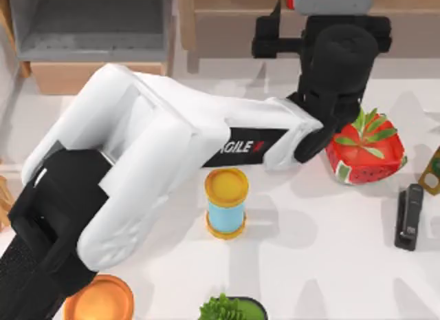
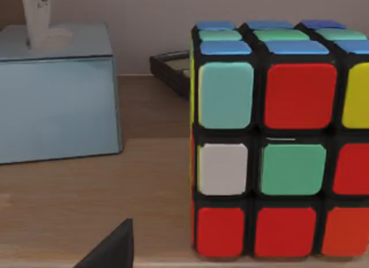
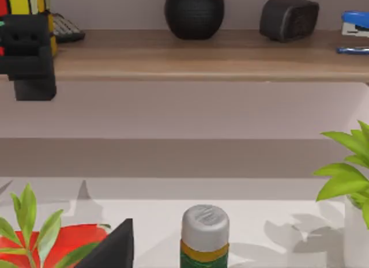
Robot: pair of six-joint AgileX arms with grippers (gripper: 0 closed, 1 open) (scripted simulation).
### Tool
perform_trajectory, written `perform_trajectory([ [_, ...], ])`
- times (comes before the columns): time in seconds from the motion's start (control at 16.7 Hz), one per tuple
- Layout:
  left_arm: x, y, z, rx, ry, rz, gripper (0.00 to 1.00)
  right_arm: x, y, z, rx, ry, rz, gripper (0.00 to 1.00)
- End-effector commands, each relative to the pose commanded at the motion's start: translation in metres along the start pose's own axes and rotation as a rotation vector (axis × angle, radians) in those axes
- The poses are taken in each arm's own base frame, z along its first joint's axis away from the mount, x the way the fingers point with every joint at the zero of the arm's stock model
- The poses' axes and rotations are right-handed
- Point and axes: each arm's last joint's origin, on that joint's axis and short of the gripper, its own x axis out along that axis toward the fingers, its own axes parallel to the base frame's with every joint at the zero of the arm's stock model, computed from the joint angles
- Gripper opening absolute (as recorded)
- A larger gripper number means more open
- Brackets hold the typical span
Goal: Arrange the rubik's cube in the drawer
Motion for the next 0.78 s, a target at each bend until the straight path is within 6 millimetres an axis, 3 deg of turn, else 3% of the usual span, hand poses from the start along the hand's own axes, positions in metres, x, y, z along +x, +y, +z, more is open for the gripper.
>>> perform_trajectory([
  [0.6,0.051,-0.003,0.002,-0.005,-0.005,-0.002,1.00,0.000,0.000,0.000,0.000,0.000,0.000,1.00],
  [0.78,0.058,-0.002,0.001,-0.004,-0.004,-0.002,1.00,0.000,0.000,0.000,0.000,0.000,0.000,1.00],
])
